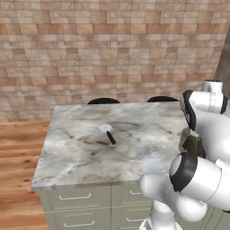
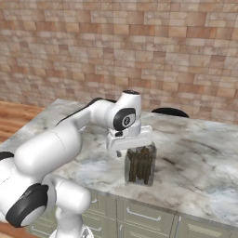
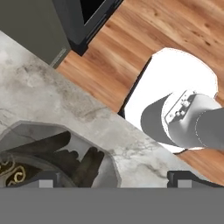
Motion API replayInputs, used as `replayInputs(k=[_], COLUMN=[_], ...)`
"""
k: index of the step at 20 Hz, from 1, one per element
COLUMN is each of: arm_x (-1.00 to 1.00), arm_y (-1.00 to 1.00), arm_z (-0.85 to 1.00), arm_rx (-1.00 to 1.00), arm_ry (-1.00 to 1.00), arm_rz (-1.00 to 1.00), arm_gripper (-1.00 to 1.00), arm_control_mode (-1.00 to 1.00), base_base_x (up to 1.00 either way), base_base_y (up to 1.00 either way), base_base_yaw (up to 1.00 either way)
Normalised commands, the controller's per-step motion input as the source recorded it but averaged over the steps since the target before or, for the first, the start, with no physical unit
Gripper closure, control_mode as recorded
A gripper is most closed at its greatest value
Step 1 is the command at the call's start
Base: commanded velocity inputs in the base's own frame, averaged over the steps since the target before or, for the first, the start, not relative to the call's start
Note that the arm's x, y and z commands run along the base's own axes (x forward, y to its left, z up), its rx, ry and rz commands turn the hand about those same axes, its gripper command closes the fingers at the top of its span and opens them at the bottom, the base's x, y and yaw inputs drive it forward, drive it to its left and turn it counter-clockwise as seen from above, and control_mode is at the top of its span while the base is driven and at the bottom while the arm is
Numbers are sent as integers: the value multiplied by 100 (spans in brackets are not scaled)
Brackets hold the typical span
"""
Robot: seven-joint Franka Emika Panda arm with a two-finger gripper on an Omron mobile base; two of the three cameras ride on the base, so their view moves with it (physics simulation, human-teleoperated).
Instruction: Pick the jar and jar from the dining table and place them in the open cabinet. Close the cabinet after placing the objects.
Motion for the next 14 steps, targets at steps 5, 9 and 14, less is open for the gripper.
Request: replayInputs(k=[5, 9, 14], arm_x=[5, 0, -6], arm_y=[0, 0, 0], arm_z=[-25, -18, 0], arm_rx=[0, 0, 1], arm_ry=[3, 0, -4], arm_rz=[0, 0, 0], arm_gripper=[-100, -100, -100], arm_control_mode=[-100, -100, -100], base_base_x=[0, 0, 0], base_base_y=[0, 0, 0], base_base_yaw=[0, 0, 0])
